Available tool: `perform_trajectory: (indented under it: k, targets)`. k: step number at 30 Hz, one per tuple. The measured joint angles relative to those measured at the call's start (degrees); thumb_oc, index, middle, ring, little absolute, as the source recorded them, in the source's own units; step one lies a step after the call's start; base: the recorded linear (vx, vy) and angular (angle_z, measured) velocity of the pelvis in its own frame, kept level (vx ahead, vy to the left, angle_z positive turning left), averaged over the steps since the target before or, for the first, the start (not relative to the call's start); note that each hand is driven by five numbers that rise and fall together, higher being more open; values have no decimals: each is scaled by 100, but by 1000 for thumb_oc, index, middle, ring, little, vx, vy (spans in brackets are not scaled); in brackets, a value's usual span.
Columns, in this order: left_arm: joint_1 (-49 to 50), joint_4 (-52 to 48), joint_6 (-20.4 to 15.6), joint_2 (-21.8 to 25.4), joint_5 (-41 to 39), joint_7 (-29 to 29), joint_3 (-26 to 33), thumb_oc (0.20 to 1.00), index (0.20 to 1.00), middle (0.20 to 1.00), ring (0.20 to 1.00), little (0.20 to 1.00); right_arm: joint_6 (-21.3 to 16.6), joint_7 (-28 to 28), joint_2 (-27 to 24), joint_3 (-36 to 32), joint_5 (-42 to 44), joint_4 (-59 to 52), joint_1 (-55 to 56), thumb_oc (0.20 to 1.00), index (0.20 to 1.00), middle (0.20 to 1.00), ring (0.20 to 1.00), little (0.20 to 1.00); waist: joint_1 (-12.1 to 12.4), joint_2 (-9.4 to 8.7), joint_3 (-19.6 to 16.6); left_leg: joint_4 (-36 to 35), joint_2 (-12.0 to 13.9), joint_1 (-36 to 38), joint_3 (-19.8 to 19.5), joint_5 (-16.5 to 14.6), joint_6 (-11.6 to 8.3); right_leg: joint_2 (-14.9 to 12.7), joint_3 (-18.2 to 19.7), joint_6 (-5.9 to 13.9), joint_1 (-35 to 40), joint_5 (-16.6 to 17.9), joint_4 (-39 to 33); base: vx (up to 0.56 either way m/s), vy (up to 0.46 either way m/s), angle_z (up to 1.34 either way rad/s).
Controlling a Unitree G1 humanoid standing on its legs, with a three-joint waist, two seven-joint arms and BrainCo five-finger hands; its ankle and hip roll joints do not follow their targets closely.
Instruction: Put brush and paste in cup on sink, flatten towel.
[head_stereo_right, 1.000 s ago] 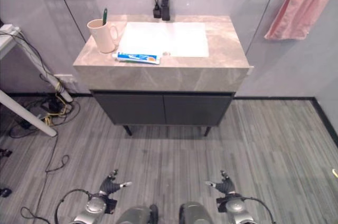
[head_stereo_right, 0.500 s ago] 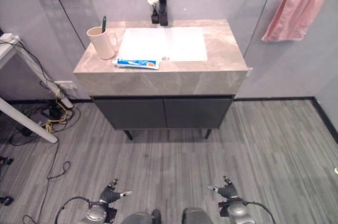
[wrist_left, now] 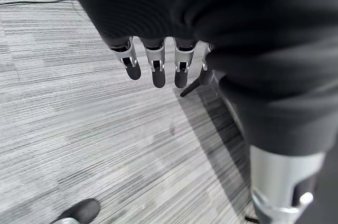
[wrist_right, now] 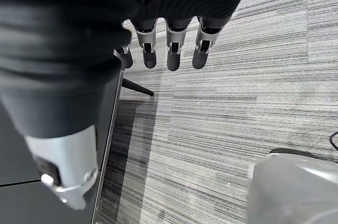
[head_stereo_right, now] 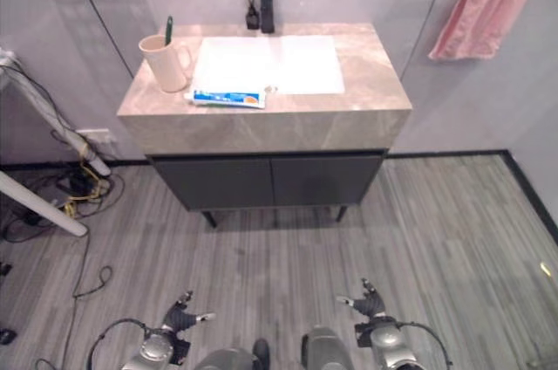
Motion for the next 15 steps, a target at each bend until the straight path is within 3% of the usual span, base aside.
perform_trajectory:
  k: [2, 4, 6, 8, 10, 12, 14, 15]
  targets:
    - [-112, 135, -4, -17, 19, 1, 0, 1000, 1000, 1000, 1000, 1000, 0, -2, -2, 0, -1, -9, -3, 1000, 1000, 1000, 1000, 1000, -17, -71, 99, 8, -14, -14, 24, -18, 46, -112, -59, 31, -230, 67, -683, 150, -31, -6]
    - [-245, 319, -1, -61, 13, 8, 7, 1000, 1000, 1000, 1000, 1000, 1, -10, -23, -1, -1, 1, -2, 1000, 1000, 1000, 1000, 1000, -34, -62, 147, 7, -56, -28, 30, -31, 124, -364, -182, 234, -350, 354, -1704, 175, -57, 1]
    - [-339, 381, -3, -96, -7, 11, 5, 1000, 1000, 1000, 1000, 1000, 2, -11, -21, 3, -2, -2, -2, 1000, 1000, 1000, 1000, 1000, -55, -47, 173, 2, -119, -7, -14, -72, 111, -473, 94, 399, -387, 634, -2484, 113, -51, 13]
    - [-410, 381, -14, -112, -16, 21, 4, 1000, 1000, 1000, 1000, 1000, 7, -11, -18, 3, -4, -48, -4, 1000, 1000, 1000, 1000, 1000, -80, -24, 189, 29, -134, 50, -96, -158, 61, -524, 265, 404, -376, 835, -2805, 200, -146, 28]
    - [-391, 353, -16, -124, -13, 49, 1, 1000, 1000, 1000, 1000, 1000, 12, -9, -31, 2, -12, -80, 97, 1000, 1000, 1000, 1000, 1000, -148, -58, 120, -6, -119, 109, -470, -313, -133, -417, 442, 259, -37, 986, -2648, 264, -181, 72]
    - [-378, 393, -13, -153, -18, 108, 3, 1000, 1000, 1000, 1000, 1000, 21, -9, -96, -1, -14, -65, -6, 1000, 1000, 1000, 1000, 1000, -172, -40, 37, -1, 72, 121, -691, -444, -372, -184, 433, -6, 48, 1399, -2709, 255, -162, 54]
    - [-370, 563, -3, -236, -37, 138, 7, 1000, 1000, 1000, 1000, 1000, 22, -7, -185, 2, -29, -66, -158, 1000, 1000, 1000, 1000, 1000, -167, 103, -43, -9, 361, 217, -788, -509, -563, 79, 248, -223, 123, 1339, -2620, 260, -194, 14]
    - [-420, 568, 4, -249, -39, 138, 0, 1000, 1000, 1000, 1000, 1000, 20, -7, -301, 22, -74, -88, -300, 1000, 1000, 1000, 1000, 1000, -184, 151, -93, 8, 551, 314, -824, -452, -683, 254, 73, -463, 218, 1217, -2519, 240, -208, 11]
